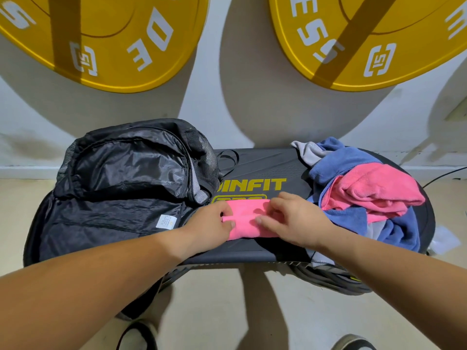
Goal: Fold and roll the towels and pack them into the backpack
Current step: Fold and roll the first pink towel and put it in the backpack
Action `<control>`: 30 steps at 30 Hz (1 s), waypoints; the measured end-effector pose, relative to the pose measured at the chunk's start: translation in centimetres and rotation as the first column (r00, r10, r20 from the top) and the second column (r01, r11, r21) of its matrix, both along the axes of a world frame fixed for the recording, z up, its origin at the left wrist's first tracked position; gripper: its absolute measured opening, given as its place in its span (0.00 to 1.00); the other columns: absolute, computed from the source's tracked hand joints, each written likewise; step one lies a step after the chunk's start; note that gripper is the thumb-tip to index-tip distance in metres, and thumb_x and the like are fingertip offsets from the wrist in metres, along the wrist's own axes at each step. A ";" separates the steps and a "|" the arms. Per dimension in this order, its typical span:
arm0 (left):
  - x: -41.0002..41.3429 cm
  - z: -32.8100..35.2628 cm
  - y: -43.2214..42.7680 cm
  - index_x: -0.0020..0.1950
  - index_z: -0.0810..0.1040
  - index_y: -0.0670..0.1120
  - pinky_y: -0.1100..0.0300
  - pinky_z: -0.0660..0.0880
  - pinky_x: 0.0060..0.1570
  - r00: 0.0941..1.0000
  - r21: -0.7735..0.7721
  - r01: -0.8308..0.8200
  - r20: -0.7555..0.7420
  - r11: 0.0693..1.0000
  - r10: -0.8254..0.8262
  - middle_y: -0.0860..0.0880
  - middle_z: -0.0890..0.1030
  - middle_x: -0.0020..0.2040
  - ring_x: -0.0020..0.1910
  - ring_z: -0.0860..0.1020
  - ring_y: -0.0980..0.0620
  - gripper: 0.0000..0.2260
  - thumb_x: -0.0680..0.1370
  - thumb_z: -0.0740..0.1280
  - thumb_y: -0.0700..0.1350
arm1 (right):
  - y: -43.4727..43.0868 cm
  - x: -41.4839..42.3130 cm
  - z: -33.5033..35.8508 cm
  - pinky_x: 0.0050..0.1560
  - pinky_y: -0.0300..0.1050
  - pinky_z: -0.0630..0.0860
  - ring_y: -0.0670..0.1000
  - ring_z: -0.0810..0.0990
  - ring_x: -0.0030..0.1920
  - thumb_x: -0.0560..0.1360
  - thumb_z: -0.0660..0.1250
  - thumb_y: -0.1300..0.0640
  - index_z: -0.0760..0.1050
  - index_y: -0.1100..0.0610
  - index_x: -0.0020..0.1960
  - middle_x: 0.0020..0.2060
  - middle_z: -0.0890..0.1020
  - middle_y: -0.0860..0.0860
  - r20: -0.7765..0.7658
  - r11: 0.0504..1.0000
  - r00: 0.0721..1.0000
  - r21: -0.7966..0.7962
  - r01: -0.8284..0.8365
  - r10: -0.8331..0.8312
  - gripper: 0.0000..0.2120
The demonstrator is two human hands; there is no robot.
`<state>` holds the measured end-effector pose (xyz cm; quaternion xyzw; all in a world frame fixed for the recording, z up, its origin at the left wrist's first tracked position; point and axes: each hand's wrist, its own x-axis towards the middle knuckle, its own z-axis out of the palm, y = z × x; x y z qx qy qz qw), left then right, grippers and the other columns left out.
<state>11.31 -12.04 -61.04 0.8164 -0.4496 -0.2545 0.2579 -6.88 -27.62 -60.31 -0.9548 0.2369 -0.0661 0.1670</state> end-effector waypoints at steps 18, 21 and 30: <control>0.9 0.2 -0.6 0.66 0.75 0.47 0.54 0.71 0.58 0.839 0.101 0.364 0.394 0.926 -0.374 0.46 0.78 0.57 0.59 0.75 0.45 0.17 0.79 0.67 0.50 | -1.3 0.7 -0.8 0.51 0.50 0.77 0.54 0.78 0.55 0.72 0.62 0.30 0.76 0.50 0.62 0.52 0.78 0.49 -0.108 0.989 0.985 -0.054 -0.138 0.131 0.29; 0.5 0.2 -0.7 0.62 0.77 0.46 0.58 0.66 0.49 0.893 0.109 0.348 0.265 0.931 -0.365 0.46 0.79 0.53 0.56 0.75 0.45 0.13 0.81 0.65 0.50 | -2.1 1.1 0.1 0.53 0.48 0.76 0.55 0.80 0.55 0.76 0.67 0.40 0.78 0.51 0.60 0.53 0.82 0.50 -0.156 0.993 0.984 0.098 -0.071 0.086 0.19; 0.4 -1.4 -1.4 0.58 0.78 0.48 0.48 0.66 0.68 0.961 0.209 0.220 0.123 0.953 -0.249 0.45 0.74 0.60 0.63 0.69 0.43 0.12 0.83 0.59 0.51 | -1.8 2.6 0.3 0.57 0.53 0.77 0.57 0.80 0.55 0.79 0.64 0.43 0.79 0.53 0.57 0.53 0.82 0.53 -0.270 0.972 0.963 0.227 0.058 0.006 0.15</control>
